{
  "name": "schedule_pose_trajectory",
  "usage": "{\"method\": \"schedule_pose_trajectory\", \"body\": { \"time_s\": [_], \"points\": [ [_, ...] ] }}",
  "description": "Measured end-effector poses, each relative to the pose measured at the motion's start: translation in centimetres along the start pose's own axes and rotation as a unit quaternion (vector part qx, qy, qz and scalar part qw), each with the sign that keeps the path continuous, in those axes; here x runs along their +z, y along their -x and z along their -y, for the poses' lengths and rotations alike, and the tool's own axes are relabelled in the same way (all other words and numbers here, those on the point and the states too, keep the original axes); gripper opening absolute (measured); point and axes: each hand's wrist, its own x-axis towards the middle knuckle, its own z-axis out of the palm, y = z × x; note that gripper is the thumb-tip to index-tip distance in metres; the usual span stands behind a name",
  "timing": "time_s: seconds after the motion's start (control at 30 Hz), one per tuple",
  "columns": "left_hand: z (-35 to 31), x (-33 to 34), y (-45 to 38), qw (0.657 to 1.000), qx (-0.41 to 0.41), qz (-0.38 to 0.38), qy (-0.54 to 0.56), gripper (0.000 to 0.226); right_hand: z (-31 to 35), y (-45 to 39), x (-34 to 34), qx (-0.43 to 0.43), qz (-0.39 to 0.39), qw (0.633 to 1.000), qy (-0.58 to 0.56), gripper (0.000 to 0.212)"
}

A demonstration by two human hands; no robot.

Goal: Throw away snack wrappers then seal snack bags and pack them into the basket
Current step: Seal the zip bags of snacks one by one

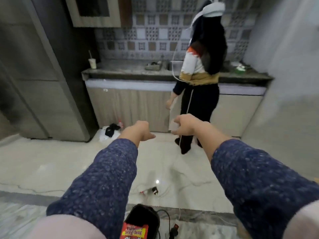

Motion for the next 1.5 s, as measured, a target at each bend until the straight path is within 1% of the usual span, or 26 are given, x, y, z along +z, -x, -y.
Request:
{"method": "schedule_pose_trajectory", "body": {
  "time_s": [0.13,0.23,0.37,0.47,0.57,0.7,0.87,0.97,1.03,1.17,1.3,1.5],
  "points": [
    [-6.3,-3.4,-0.5,0.991,0.129,-0.037,-0.018,0.055,-4.9,4.8,-2.7,0.106,-0.038,0.993,-0.032,0.065],
    [-11.6,-4.3,0.1,0.973,0.218,-0.039,-0.058,0.053,-8.3,9.4,-3.6,0.184,-0.062,0.980,-0.043,0.065],
    [-19.0,-3.7,2.4,0.942,0.315,-0.049,-0.105,0.055,-12.4,17.2,-3.3,0.284,-0.102,0.952,-0.050,0.066],
    [-24.9,-2.3,5.2,0.918,0.379,-0.047,-0.104,0.056,-14.7,24.1,-2.7,0.353,-0.117,0.926,-0.059,0.067],
    [-31.5,-0.5,9.7,0.880,0.456,-0.050,-0.121,0.056,-16.7,32.1,-1.7,0.427,-0.130,0.893,-0.062,0.067],
    [-39.9,2.1,18.0,0.821,0.553,-0.037,-0.134,0.057,-18.4,43.8,-0.4,0.522,-0.151,0.837,-0.070,0.067],
    [-48.9,5.8,30.5,0.732,0.666,-0.040,-0.138,0.058,-19.5,58.0,1.5,0.616,-0.176,0.763,-0.082,0.066],
    [-53.3,8.2,37.8,0.689,0.711,-0.028,-0.134,0.059,-19.7,65.8,2.4,0.662,-0.182,0.723,-0.081,0.066],
    [-55.9,9.7,42.1,0.669,0.733,-0.015,-0.124,0.059,-19.9,70.5,3.0,0.686,-0.183,0.700,-0.078,0.066],
    [-60.0,12.7,49.4,0.633,0.765,0.006,-0.119,0.060,-20.7,77.9,4.3,0.718,-0.181,0.668,-0.070,0.066],
    [-62.8,15.7,53.8,0.609,0.781,0.016,-0.139,0.062,-21.2,82.6,6.0,0.737,-0.169,0.649,-0.084,0.067],
    [-67.6,18.7,57.8,0.577,0.801,0.027,-0.157,0.064,-23.4,87.7,7.9,0.756,-0.165,0.626,-0.099,0.067]
  ]
}}
